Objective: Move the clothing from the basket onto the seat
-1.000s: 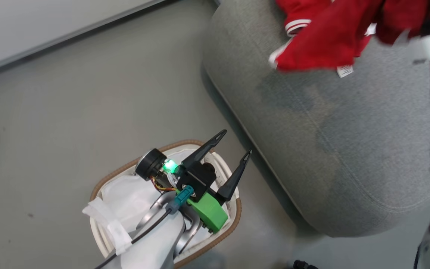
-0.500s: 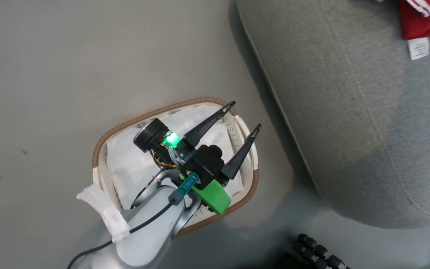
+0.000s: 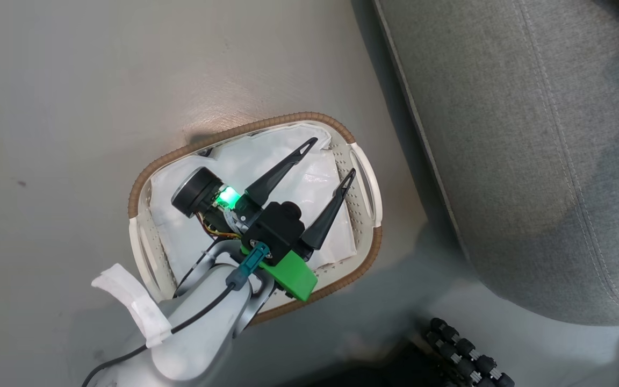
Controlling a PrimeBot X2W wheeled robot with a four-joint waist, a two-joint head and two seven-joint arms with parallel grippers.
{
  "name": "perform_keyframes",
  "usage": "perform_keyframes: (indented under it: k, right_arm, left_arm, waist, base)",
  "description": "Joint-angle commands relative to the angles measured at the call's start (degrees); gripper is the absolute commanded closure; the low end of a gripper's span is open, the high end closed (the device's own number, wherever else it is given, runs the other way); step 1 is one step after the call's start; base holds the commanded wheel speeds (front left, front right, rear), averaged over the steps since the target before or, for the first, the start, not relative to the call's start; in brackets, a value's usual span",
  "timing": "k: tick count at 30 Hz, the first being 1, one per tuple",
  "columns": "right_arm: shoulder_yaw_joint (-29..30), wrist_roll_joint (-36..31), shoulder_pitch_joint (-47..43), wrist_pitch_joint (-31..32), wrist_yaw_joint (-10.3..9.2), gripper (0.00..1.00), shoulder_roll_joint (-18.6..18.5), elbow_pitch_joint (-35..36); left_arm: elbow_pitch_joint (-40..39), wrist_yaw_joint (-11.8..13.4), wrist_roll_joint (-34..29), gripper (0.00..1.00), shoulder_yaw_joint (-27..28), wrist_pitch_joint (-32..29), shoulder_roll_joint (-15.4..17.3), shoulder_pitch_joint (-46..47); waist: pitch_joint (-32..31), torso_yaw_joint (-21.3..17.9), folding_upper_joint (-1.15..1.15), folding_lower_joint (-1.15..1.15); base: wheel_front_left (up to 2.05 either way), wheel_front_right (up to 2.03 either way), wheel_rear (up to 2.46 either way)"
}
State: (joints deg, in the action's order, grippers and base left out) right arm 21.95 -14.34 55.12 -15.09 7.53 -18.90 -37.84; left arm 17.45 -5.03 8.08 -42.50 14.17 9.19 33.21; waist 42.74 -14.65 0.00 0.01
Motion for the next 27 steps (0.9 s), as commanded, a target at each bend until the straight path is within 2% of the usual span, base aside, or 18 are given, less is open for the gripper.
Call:
perform_keyframes:
  k: [1,2,4,5,16,27]
  right_arm:
    - [0.2,-0.3,-1.3,-0.1,-0.08,1.00,-0.1,0.3]
    - [0.3,-0.4,-1.8,-0.1,-0.08,1.00,0.1,0.5]
    - [0.4,-0.3,-3.2,-0.1,-0.08,0.51,0.5,0.8]
    - [0.6,-0.1,-3.7,-0.1,-0.08,0.00,0.7,1.1]
    - [-1.5,1.2,-12.5,-0.1,-0.08,0.00,0.9,4.4]
    - [-2.4,2.1,-23.0,-0.1,-0.08,0.00,-0.6,8.1]
  left_arm:
    - [-0.1,0.3,0.7,0.00,0.2,-0.2,0.4,-0.6]
    - [-0.1,0.3,0.7,0.00,0.2,-0.2,0.5,-0.7]
    - [-0.2,0.4,0.9,0.00,0.3,-0.2,0.7,-0.9]
    - [-0.2,0.5,1.0,0.00,0.3,-0.2,0.8,-1.0]
    - [-0.4,0.9,4.1,0.00,1.7,0.9,-0.6,-2.5]
    - [-1.5,0.7,7.4,0.00,6.6,1.0,-3.6,-5.8]
  waist:
    - [-0.5,-0.4,0.00,-0.01]
    - [-0.6,-0.4,0.00,-0.01]
    - [-1.1,-0.6,0.00,-0.01]
    - [-1.4,-0.7,0.00,-0.01]
    - [-7.0,-0.3,0.00,-0.01]
    - [-17.8,4.6,0.00,-0.01]
  base:
    - [0.00,0.00,0.00]
    - [0.00,0.00,0.00]
    - [0.00,0.00,0.00]
    - [0.00,0.00,0.00]
    - [0.00,0.00,0.00]
    - [0.00,0.00,0.00]
